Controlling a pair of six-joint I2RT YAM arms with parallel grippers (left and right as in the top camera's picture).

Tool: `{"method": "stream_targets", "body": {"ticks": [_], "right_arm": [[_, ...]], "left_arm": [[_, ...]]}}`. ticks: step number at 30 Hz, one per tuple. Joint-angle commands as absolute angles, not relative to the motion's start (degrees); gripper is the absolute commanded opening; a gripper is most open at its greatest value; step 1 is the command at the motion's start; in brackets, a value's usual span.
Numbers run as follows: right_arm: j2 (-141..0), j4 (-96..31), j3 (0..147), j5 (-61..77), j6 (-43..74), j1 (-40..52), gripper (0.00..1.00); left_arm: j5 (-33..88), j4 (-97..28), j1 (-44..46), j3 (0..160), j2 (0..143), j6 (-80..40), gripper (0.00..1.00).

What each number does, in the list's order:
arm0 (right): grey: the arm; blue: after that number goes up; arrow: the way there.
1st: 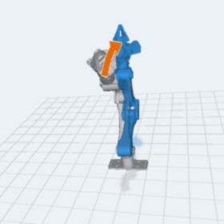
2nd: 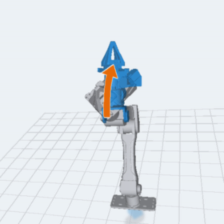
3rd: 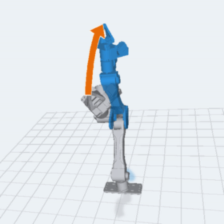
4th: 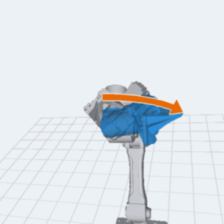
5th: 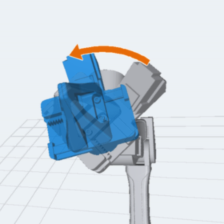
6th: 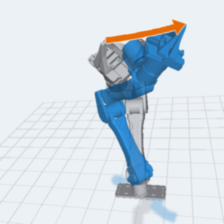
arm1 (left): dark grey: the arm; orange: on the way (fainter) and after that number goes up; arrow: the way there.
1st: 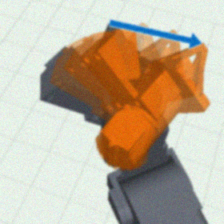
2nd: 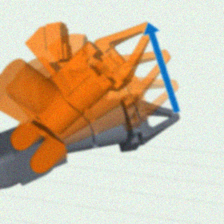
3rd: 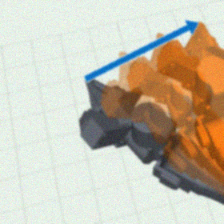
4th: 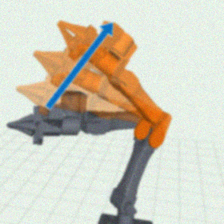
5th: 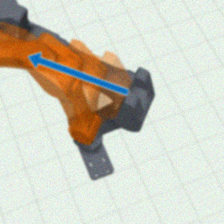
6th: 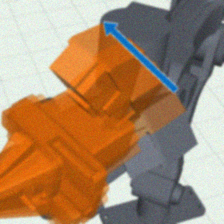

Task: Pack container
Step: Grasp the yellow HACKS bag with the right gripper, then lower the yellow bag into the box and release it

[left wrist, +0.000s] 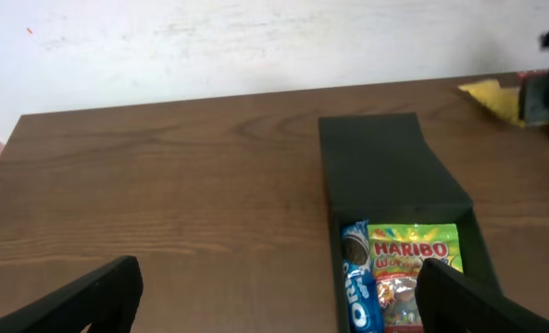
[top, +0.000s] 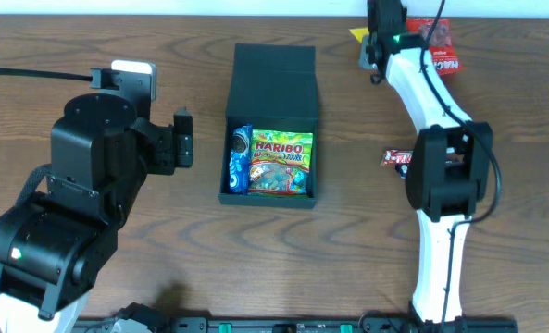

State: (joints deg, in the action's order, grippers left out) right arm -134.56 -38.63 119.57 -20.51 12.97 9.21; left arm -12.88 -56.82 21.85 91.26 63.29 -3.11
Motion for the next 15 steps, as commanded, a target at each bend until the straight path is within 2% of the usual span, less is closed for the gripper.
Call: {"method": "stream_targets", "body": {"ticks": [1,9,15], "right_arm": [[-123.66,-41.93,122.91,-20.97,13.23,13.45,0.01],[-108.22,-58.50,122.89,-22.70,11.70,23.07,0.01],[-97.62,-65.23,118.43,-22.26,16.53,24.16,0.01]], "left_arm": [[-14.00,-57.21,21.76,91.98,63.31,-2.72,0.95],[-13.89,-59.11,21.76,92.01,62.22,-2.28,0.95],[-13.91,-59.35,21.76,92.01,61.58,-1.61,0.95]]}}
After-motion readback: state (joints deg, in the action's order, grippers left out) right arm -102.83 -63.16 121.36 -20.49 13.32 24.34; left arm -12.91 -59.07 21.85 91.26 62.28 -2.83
